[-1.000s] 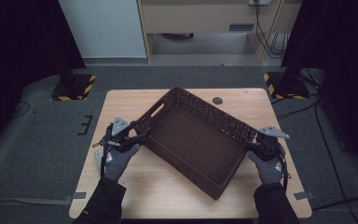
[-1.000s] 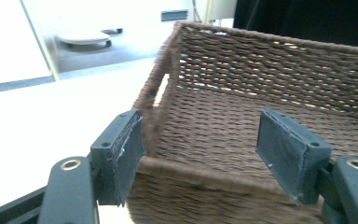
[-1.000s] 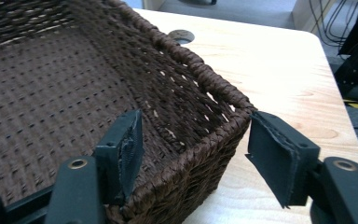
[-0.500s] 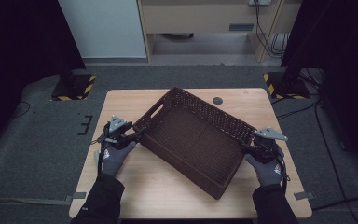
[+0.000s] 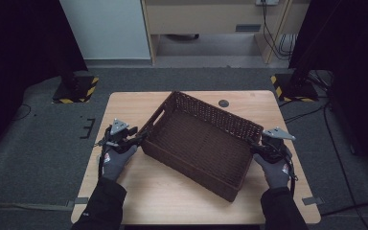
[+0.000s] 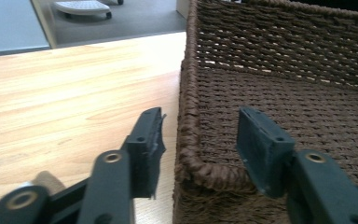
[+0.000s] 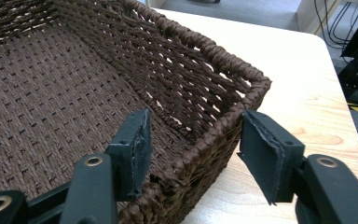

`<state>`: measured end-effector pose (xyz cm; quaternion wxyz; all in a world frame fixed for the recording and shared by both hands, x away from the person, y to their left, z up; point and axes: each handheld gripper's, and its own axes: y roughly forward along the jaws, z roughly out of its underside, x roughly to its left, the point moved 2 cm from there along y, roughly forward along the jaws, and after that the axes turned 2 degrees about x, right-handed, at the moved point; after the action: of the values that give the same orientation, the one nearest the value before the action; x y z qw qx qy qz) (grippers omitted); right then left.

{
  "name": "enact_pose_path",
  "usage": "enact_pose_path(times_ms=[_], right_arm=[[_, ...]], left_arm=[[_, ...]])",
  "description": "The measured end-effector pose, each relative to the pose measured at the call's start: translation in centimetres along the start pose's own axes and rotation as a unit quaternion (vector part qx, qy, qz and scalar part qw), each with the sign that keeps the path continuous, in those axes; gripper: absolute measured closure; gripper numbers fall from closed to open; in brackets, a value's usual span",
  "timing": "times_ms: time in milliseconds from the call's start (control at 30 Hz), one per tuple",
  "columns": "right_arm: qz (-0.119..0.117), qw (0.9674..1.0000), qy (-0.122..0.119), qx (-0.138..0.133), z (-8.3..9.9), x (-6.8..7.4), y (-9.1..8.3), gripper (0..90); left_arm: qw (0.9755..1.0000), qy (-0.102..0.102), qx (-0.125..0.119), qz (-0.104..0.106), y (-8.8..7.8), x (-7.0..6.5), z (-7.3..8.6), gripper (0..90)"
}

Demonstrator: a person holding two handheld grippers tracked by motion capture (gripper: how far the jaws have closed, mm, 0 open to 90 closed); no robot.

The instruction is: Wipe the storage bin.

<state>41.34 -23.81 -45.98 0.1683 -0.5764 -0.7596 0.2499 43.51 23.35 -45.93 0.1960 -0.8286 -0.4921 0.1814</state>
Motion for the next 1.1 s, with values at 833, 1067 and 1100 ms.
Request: enact_pose_path(times_ms=[833,1067,1100], right_arm=[[-0.019,0.9991,-0.013,0.035,0.8,0.7,-0.6,58.0],[-0.032,0.9994,-0.01,0.012,0.1,0.5,-1.7,46.7],[-0.032,0.9994,-0.01,0.012,0.1,0.5,-1.7,46.7]], left_arm=[[0.9998,-0.003,0.008,0.019,-1.7,-2.1,1.8,59.4],[0.9998,0.001,0.015,0.011,-2.3,-3.2,2.2,70.5],[0.9998,0.001,0.015,0.011,-2.3,-3.2,2.2,70.4]])
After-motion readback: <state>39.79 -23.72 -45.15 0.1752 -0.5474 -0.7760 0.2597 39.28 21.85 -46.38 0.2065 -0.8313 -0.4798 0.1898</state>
